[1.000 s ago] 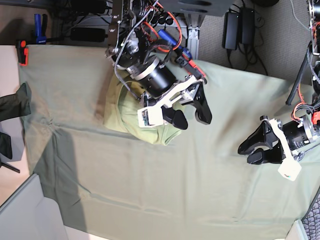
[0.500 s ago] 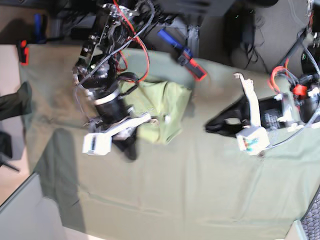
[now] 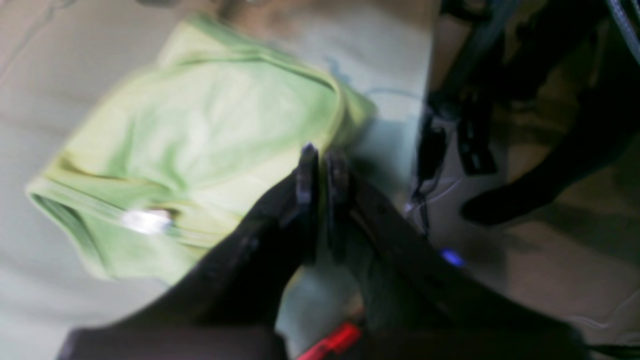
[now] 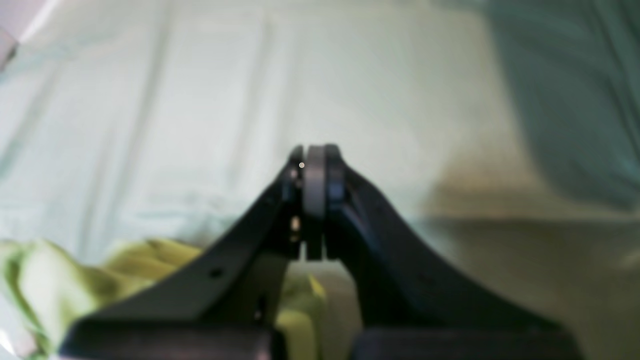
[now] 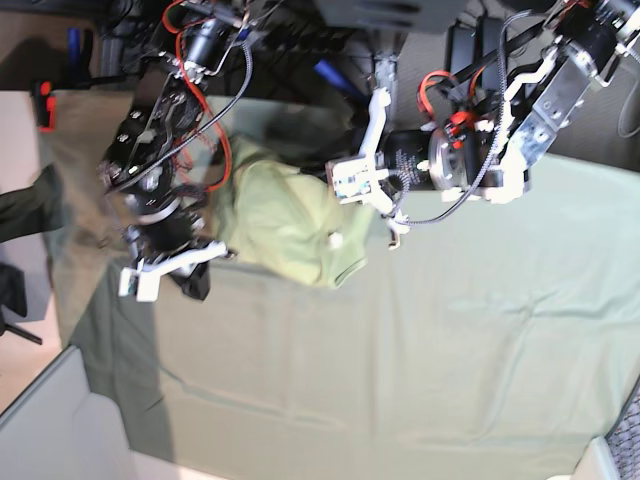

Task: Fold the T-shirt properly
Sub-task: 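Move the left gripper to the folded bundle and grasp its edge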

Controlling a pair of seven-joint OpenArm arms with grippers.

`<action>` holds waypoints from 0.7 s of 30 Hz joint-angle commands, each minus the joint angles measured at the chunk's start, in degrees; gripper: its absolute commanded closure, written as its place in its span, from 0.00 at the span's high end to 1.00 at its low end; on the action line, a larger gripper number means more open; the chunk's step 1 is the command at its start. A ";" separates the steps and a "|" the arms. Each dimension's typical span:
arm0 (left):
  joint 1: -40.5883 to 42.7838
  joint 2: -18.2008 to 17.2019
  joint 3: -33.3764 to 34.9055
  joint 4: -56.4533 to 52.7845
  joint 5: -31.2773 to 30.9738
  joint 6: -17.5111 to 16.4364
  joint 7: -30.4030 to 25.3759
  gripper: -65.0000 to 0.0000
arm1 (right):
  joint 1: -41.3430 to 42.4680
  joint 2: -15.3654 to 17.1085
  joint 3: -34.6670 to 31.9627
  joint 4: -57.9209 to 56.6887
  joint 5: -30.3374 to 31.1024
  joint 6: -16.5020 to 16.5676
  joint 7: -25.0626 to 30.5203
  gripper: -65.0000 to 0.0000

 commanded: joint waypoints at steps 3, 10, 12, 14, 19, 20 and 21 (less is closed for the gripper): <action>-5.84 1.66 -0.39 -2.16 0.48 0.44 -1.57 0.04 | 1.31 2.05 0.07 0.83 2.25 2.97 1.40 0.00; -9.20 2.91 -0.39 -11.69 0.33 0.61 -6.49 0.04 | 1.22 0.90 0.00 0.81 6.80 2.99 -0.39 0.00; -9.20 3.28 -0.26 -13.88 0.33 0.59 -6.93 0.04 | 1.20 0.26 0.00 0.81 6.86 2.99 -0.39 0.00; -9.27 3.93 -0.28 -16.00 0.70 0.59 -7.43 0.04 | 1.20 0.13 0.00 0.79 6.84 2.99 -0.44 0.00; -9.33 3.41 -0.31 -20.68 1.60 0.55 -8.20 0.04 | 1.20 0.15 0.00 0.79 6.84 2.99 -0.44 0.00; -9.33 3.15 -0.31 -21.44 1.62 0.55 -7.91 0.04 | 1.20 0.15 0.00 0.79 6.84 2.99 -0.44 0.00; -9.35 2.69 -0.31 -22.01 1.62 0.42 -7.93 0.04 | 1.20 0.13 0.00 0.79 6.84 2.99 -0.44 0.00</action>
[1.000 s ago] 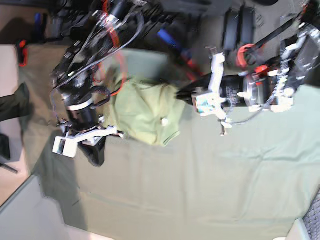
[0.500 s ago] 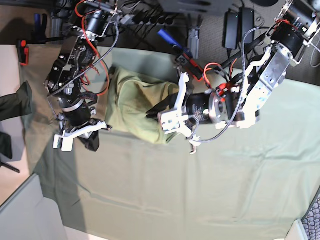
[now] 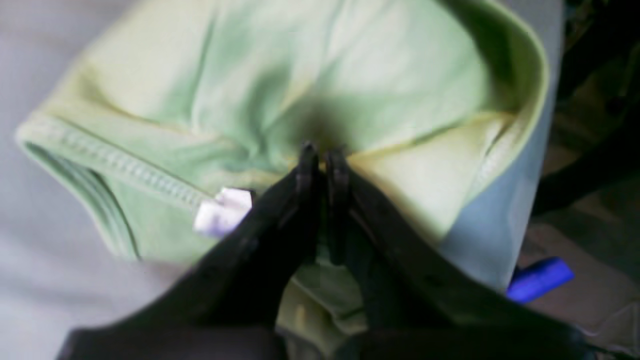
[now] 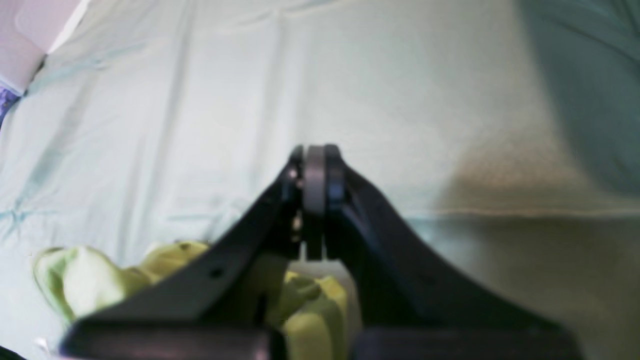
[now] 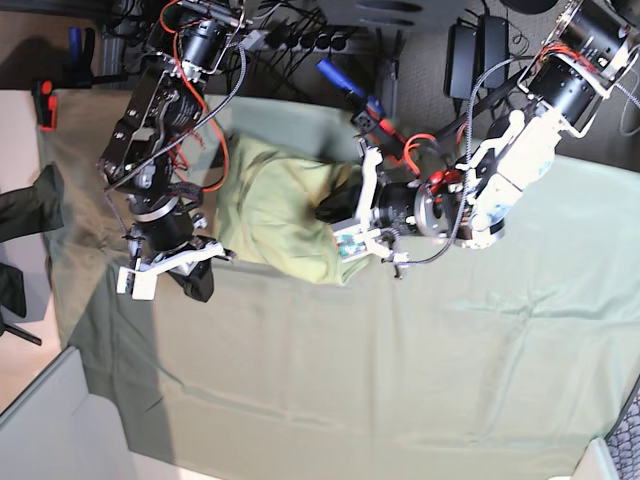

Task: Fold the T-shirt properly
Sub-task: 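Move the left gripper to the folded bundle and grasp its edge, then hold the bundle with both grippers and press it into a square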

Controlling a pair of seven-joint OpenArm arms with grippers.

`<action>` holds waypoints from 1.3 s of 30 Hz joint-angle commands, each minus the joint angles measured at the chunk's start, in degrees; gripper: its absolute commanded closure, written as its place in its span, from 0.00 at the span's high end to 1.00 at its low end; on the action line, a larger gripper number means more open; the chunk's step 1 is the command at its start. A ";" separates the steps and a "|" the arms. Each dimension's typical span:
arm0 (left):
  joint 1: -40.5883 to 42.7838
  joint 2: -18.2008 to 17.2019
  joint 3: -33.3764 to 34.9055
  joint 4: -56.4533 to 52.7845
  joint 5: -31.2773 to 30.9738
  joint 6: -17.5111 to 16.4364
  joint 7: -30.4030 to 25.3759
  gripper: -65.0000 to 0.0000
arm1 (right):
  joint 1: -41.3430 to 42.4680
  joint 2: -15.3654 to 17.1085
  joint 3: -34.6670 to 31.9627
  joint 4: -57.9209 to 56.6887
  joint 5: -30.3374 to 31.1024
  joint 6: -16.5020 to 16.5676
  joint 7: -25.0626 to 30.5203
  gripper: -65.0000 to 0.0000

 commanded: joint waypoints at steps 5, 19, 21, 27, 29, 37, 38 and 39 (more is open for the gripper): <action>-1.29 -3.89 -0.74 0.57 -0.35 -0.20 -1.27 0.04 | 1.09 0.33 0.00 0.98 0.87 2.99 1.25 0.00; -2.56 -6.84 -2.23 0.59 -0.66 -0.42 -1.44 0.04 | -1.51 -0.37 -0.31 7.19 22.32 4.76 -9.90 0.00; -2.62 -6.86 -2.23 0.59 -0.63 -0.42 -1.44 0.04 | -3.72 -0.35 -1.05 9.79 24.81 5.55 -10.80 0.00; -2.86 -6.88 -2.23 0.59 -0.66 -0.39 0.09 0.04 | -10.45 -0.26 -2.95 10.69 25.07 5.75 -10.47 0.00; -2.89 -6.86 -2.23 0.59 -0.90 -0.39 0.07 0.04 | -10.80 0.02 -2.97 8.81 22.27 5.77 -9.66 0.00; -3.52 -6.86 -2.71 0.94 -2.62 -0.39 0.11 0.04 | -6.95 3.13 -6.43 -4.59 15.43 5.79 -5.70 0.00; -3.52 -6.84 -3.19 0.98 -2.62 -0.39 0.11 0.04 | -6.08 3.52 -7.76 -6.43 14.47 5.79 -5.25 0.00; -3.50 -6.84 -3.72 0.98 -2.75 -0.39 0.11 0.04 | -5.38 3.74 -8.98 -8.20 13.60 5.79 -4.74 0.00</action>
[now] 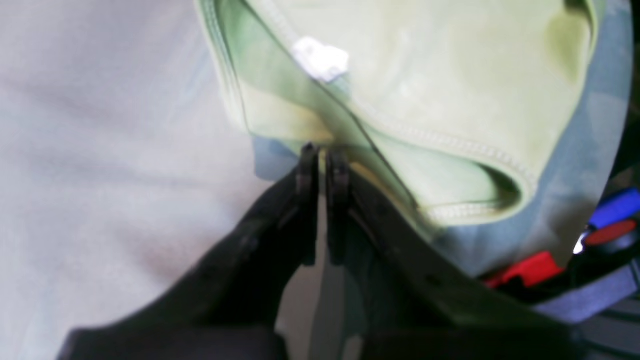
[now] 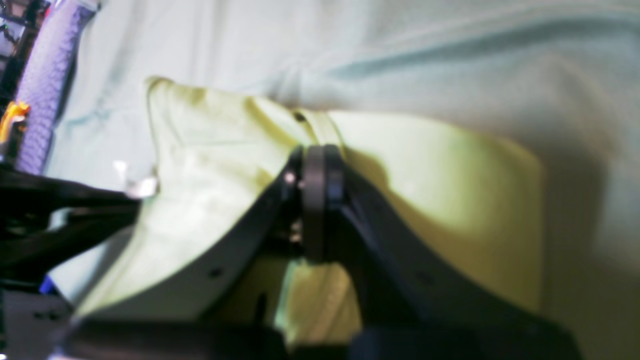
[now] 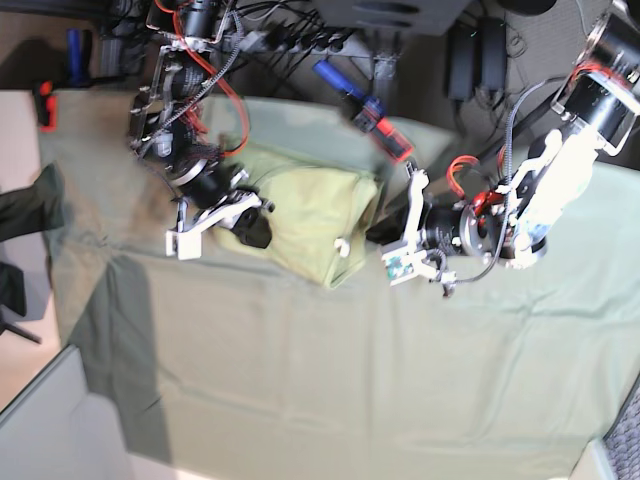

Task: Fold the T-shirt properly
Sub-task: 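Hold the bundle with both grippers and press it into a square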

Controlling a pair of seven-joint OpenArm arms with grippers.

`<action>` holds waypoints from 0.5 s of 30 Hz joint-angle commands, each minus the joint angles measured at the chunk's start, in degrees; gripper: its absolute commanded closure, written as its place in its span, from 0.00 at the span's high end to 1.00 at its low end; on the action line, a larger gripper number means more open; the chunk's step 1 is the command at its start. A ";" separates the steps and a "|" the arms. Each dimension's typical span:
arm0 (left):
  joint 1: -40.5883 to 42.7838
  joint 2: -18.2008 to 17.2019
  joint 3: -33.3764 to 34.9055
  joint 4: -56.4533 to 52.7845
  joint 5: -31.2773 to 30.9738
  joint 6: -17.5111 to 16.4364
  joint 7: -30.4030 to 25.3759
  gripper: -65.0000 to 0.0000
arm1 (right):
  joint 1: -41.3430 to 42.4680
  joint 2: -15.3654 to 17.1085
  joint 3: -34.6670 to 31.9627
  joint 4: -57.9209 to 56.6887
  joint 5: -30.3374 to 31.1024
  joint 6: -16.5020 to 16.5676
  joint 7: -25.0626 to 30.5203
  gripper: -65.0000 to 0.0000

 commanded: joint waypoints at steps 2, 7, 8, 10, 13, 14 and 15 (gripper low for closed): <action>-1.38 -0.15 -1.92 1.42 -1.51 -0.20 -0.50 0.04 | 1.18 0.15 -1.99 -1.79 -1.07 3.34 0.74 0.00; -1.38 -0.17 -9.18 4.24 -5.66 -0.20 1.51 0.04 | 1.29 0.13 -3.54 0.17 1.86 3.43 0.79 0.00; -1.38 -0.17 -10.78 5.35 -7.13 -0.22 2.75 0.04 | 1.27 0.13 -3.54 1.62 2.47 3.48 0.55 0.00; -1.33 -0.17 -13.14 8.13 -11.13 -0.44 6.49 0.04 | 1.27 0.11 -3.54 5.18 3.41 3.50 -0.72 0.00; -0.39 -0.15 -13.60 13.14 -16.55 -2.02 11.39 0.04 | 1.29 0.09 -3.54 11.41 4.92 3.48 -2.45 0.00; 0.37 -0.17 -13.16 14.80 -17.38 -2.02 11.76 0.04 | 1.31 0.11 -3.54 13.38 5.29 3.48 -2.49 0.00; 1.29 -0.15 -12.50 16.33 -17.42 -2.02 11.78 0.04 | 1.44 0.11 -3.54 15.19 5.16 3.48 -2.51 0.00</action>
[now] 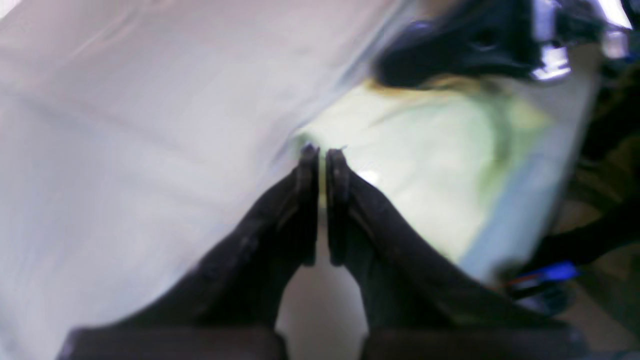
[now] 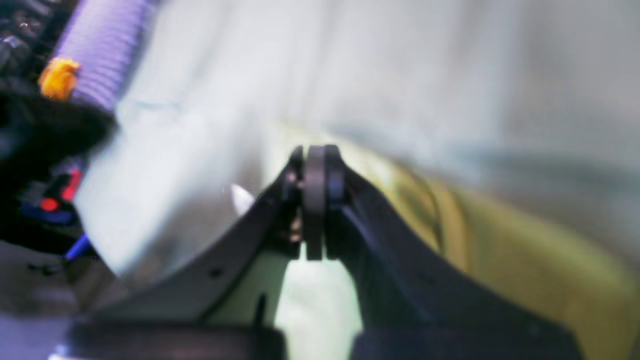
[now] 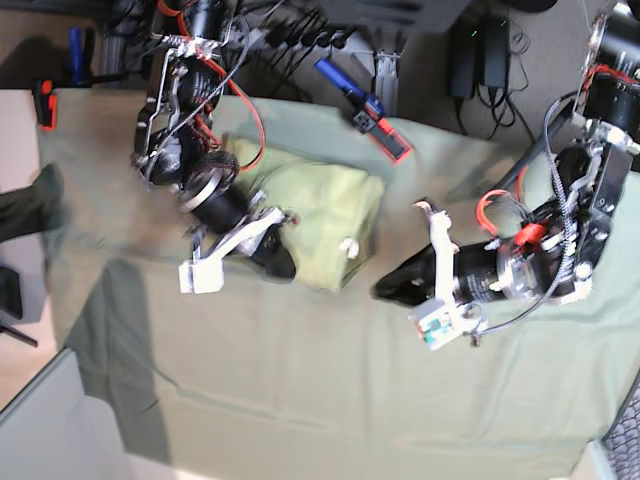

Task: Fold the T-shirt properly
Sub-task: 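Hold the bundle with both grippers and press it into a square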

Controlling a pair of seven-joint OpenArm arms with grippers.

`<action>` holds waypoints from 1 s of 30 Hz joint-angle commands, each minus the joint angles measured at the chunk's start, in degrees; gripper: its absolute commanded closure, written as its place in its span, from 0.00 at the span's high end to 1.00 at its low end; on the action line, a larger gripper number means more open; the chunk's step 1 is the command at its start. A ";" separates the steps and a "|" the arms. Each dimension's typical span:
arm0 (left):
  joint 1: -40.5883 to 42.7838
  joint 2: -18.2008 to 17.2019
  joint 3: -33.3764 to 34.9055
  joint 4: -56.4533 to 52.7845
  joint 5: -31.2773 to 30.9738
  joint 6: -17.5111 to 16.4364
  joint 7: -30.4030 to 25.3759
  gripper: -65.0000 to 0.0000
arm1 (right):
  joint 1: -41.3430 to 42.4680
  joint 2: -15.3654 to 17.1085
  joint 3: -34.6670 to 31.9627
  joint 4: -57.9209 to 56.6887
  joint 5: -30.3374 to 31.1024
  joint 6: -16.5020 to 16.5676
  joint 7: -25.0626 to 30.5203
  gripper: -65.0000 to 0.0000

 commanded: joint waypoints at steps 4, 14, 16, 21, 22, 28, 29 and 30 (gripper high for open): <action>2.93 -0.13 4.85 3.63 0.66 -0.93 -1.09 0.04 | 2.23 0.35 0.66 3.04 -4.72 3.37 1.62 0.00; 6.40 -0.13 20.44 -1.77 19.02 -0.79 -10.78 0.04 | 10.47 2.38 4.26 -6.49 -21.73 3.15 7.63 0.00; 6.40 -0.13 22.36 -3.61 20.02 -0.66 -11.04 0.04 | 12.63 3.34 4.24 -11.30 -21.79 3.17 8.02 0.00; 6.38 0.04 23.17 -7.91 24.09 1.51 -15.93 0.04 | 17.29 5.22 3.91 -21.66 -21.92 3.17 9.09 0.00; 6.38 0.02 23.17 -8.50 25.00 2.84 -16.35 0.04 | 17.81 5.29 3.80 -22.69 -21.88 3.17 9.09 0.00; 6.36 0.00 23.17 -11.21 30.18 3.74 -16.33 0.04 | 17.94 5.29 1.49 -23.76 -21.66 3.17 8.85 0.00; 6.38 0.00 23.17 -11.65 30.64 3.74 -16.31 0.04 | 17.92 5.29 1.03 -23.78 -21.66 3.17 8.85 0.00; 6.40 0.00 23.17 -12.15 30.67 3.74 -16.26 0.04 | 17.92 5.27 0.57 -23.76 -21.68 3.17 8.83 0.00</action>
